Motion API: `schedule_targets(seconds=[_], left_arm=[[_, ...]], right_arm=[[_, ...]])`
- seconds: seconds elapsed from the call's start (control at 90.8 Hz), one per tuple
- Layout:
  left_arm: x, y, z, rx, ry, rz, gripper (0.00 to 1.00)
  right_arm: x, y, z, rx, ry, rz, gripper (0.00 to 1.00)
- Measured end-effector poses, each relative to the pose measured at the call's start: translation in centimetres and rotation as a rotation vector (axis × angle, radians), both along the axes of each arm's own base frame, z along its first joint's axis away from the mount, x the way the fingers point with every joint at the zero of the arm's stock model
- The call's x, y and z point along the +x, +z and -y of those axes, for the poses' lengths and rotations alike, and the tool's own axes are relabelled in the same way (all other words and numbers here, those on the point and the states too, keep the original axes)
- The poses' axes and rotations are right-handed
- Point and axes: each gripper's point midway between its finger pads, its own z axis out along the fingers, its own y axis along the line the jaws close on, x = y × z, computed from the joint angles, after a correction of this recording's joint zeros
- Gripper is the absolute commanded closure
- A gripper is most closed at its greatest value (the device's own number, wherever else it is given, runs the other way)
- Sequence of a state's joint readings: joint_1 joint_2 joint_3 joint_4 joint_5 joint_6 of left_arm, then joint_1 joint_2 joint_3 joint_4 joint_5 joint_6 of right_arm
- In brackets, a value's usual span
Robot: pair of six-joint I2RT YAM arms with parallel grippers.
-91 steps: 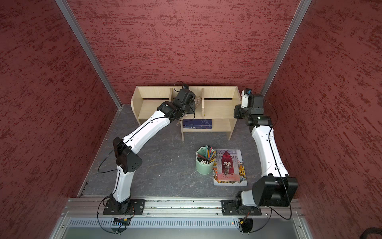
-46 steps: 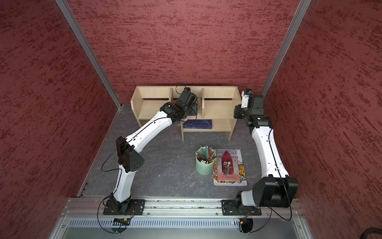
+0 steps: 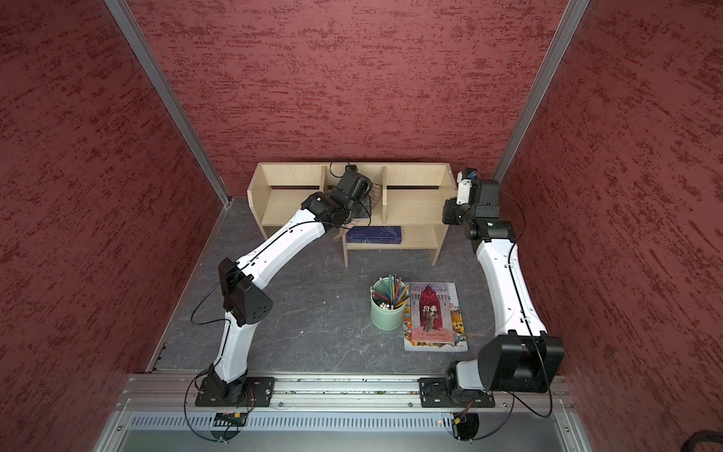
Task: Wipe the bookshelf clean with a cloth
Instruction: Wipe the dust from the shelf.
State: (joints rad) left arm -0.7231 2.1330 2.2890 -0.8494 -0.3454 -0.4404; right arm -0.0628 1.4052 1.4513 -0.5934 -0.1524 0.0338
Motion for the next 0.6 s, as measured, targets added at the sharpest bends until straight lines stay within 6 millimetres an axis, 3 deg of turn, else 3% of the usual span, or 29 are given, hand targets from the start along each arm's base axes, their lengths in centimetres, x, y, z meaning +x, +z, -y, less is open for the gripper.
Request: schedule_targets(seconds=[0.088,0.331,0.441,0.595], left_arm=[[0.3,1.4,0.0,-0.018,-0.004,0.021,1.00],[2.0,10.3,-2.7,-0.110,0.017,0.204,1.00],[2.1,11.5,-3.6,-0.089,0.017,0.243,1.00],[2.7,11.5,-4.4,-0.075,0.028,0.255,1.00]], right_arm=[[0.0,0.0,0.0,0.000,0.000,0.000,1.00],[0.0,0.0,0.0,0.001,0.002,0.002,1.00],[0.0,0.0,0.0,0.001,0.002,0.002,1.00],[0.0,0.0,0.0,0.002,0.003,0.003,1.00]])
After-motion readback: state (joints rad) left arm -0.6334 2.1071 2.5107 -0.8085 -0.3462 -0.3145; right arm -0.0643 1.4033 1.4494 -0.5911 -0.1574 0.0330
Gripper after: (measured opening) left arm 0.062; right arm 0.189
